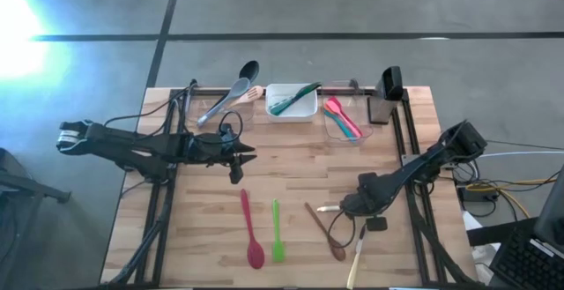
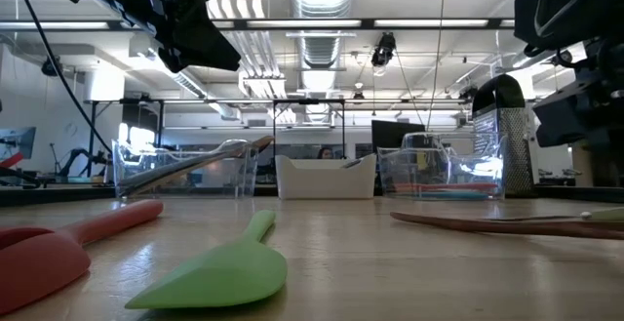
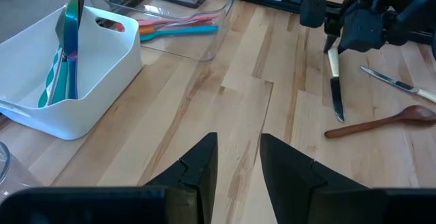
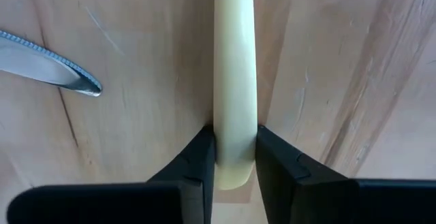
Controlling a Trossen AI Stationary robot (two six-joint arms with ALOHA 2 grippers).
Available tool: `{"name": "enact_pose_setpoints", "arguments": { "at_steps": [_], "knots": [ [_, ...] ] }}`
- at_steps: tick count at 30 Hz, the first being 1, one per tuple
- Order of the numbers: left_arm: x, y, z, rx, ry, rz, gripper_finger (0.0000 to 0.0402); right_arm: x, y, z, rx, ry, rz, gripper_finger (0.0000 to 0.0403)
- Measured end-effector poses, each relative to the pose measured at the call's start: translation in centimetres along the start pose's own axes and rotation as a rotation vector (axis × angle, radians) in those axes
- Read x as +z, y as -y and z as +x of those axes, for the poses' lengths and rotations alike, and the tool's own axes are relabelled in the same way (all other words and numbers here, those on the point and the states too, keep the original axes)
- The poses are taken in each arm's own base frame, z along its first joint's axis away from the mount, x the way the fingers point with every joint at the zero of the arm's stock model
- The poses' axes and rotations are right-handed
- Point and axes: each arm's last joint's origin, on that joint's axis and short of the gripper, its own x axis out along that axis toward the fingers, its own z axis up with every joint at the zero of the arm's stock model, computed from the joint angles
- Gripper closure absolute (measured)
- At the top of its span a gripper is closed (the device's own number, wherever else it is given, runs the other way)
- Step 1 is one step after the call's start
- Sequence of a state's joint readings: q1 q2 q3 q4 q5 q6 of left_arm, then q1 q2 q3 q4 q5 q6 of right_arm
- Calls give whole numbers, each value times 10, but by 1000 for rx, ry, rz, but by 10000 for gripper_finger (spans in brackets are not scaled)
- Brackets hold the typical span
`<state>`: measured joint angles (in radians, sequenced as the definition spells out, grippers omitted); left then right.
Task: Pick & Place Kitchen Items
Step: Put the top yellow table knife into the white bin
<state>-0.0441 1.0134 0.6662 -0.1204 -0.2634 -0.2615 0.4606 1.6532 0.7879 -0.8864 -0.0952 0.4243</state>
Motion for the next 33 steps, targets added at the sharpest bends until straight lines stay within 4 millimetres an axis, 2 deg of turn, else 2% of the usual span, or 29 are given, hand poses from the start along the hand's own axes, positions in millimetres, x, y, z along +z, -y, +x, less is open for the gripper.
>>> {"name": "enact_pose_setpoints", "arguments": {
  "at_steps": [6,16,20,26,33],
  "knots": [
    [0,0,0,0,0,0,289,-4,1,-5,18,14,30,336],
    [0,0,0,0,0,0,289,-24,7,-36,71,112,157,336],
    [0,0,0,0,1,0,289,-30,9,-51,82,214,217,336],
    [0,0,0,0,1,3,289,-35,15,-76,67,501,333,336],
    [4,2,3,-10,43,37,291,-24,16,-95,57,979,359,336]
  ]
}}
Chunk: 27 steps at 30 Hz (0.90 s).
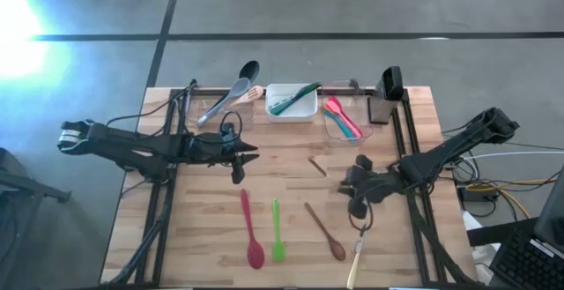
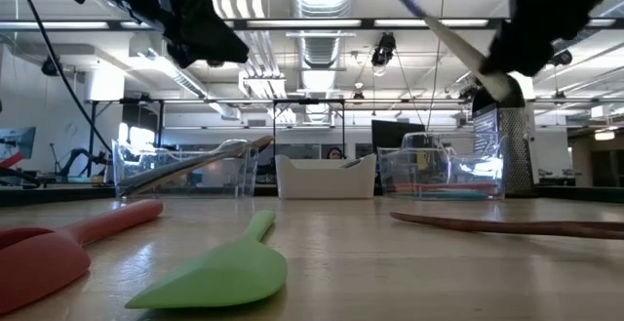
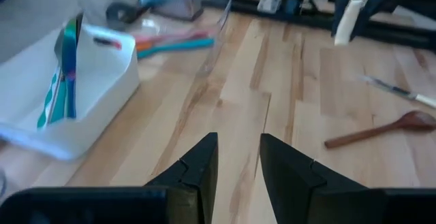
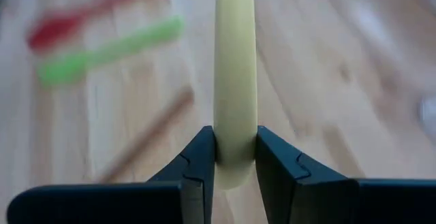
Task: Pick & Place Kitchen Items
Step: Put the top yellow table knife into the white bin
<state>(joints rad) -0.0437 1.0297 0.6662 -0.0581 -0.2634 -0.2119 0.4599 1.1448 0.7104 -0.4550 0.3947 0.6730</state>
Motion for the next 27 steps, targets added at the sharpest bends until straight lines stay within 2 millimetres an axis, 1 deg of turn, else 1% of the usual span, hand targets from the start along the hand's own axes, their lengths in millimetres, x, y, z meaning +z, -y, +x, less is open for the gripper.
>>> {"name": "enact_pose_setpoints", "arguments": {
  "at_steps": [5,9,15,18,23,27],
  "knots": [
    [9,4,7,-18,100,40,291,10,0,7,22,239,-19,336],
    [17,7,13,-33,206,60,291,24,-1,8,58,412,-46,336],
    [24,15,25,-147,321,91,291,42,-3,2,102,606,-118,336],
    [27,18,32,-213,375,90,291,47,-5,-2,113,665,-151,336],
    [38,24,43,-293,453,120,289,52,-6,-5,145,687,-163,336],
    [50,29,52,-308,478,143,270,56,-5,-4,182,705,-162,336]
  ]
}}
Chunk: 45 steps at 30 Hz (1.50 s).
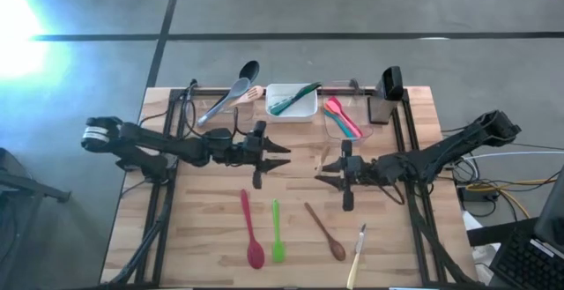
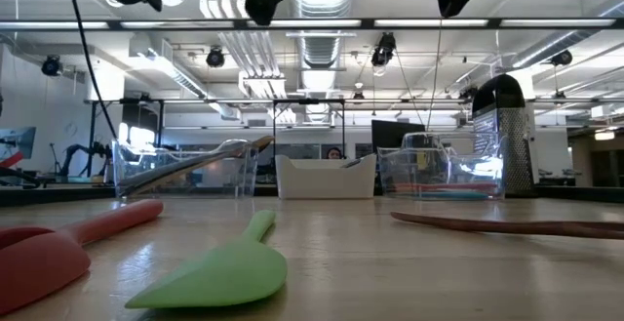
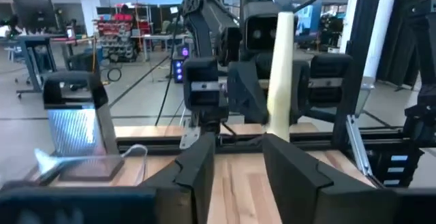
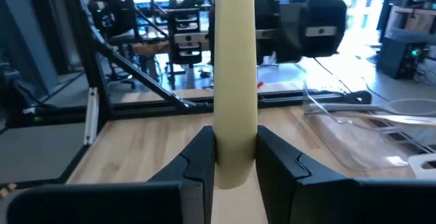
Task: Pick & Place Kitchen Items
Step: Put the top yellow table knife into the white bin
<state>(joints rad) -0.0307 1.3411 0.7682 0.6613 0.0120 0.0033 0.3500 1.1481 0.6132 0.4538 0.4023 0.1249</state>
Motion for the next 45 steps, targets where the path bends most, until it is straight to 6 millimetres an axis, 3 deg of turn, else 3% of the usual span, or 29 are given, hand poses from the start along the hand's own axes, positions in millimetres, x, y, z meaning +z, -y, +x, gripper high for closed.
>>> {"name": "enact_pose_setpoints", "arguments": {
  "at_steps": [11,26,35,45],
  "knots": [
    [17,1,34,-138,38,-1,177,5,10,5,63,26,15,336],
    [31,-19,72,-353,68,-35,177,7,8,5,148,36,-8,336],
    [31,-18,99,-564,56,-73,179,6,8,5,144,33,-12,336],
    [33,-19,110,-581,67,-77,195,6,8,5,143,33,-12,336]
  ]
}}
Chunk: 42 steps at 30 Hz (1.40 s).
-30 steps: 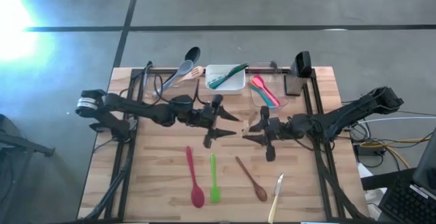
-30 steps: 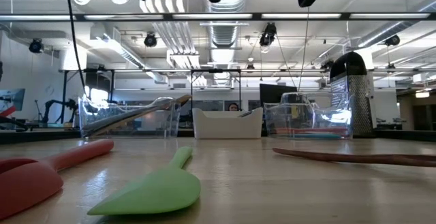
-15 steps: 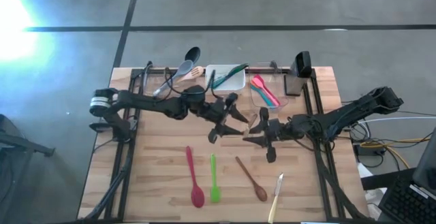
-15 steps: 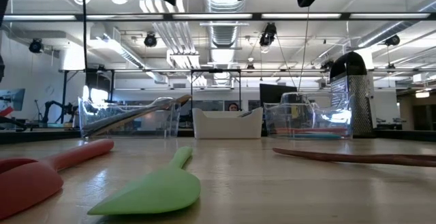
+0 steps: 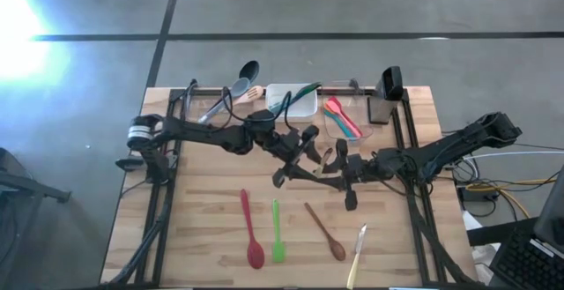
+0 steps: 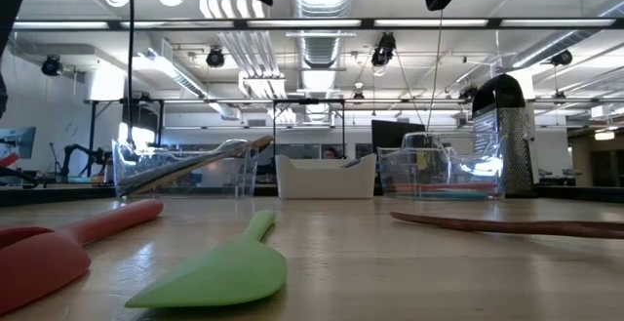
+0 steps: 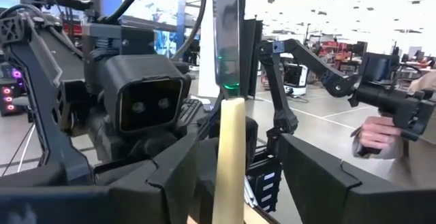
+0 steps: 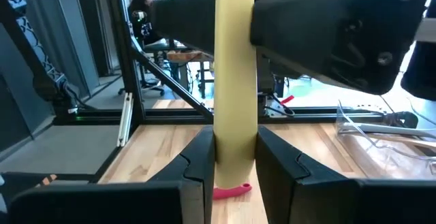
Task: Pick & Place Kitchen Items
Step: Put the top yellow table knife into the white bin
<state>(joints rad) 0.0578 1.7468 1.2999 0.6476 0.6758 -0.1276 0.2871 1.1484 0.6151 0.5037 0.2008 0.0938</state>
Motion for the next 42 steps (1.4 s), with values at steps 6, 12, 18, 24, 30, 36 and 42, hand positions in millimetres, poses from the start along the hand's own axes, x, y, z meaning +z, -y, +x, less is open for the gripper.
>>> {"name": "enact_pose_setpoints", "arguments": {
  "at_steps": [6,12,18,24,30,36,42],
  "knots": [
    [-2,-1,0,0,-3,-2,287,-1,0,0,0,-3,1,336],
    [-2,0,0,-6,-4,-2,357,-1,0,0,9,-8,4,336],
    [-2,0,0,-10,-6,-7,357,-2,0,0,5,-9,4,336],
    [-2,0,0,-14,-13,-27,358,4,-1,1,2,6,75,297],
    [-7,0,0,-23,-56,-73,358,11,-1,-1,-36,-130,167,192],
    [-4,-7,-13,28,-131,-130,358,8,2,-6,-162,-358,226,167],
    [-5,-18,-33,177,-248,-151,358,-13,8,-21,-330,-607,345,185]
  ]
}}
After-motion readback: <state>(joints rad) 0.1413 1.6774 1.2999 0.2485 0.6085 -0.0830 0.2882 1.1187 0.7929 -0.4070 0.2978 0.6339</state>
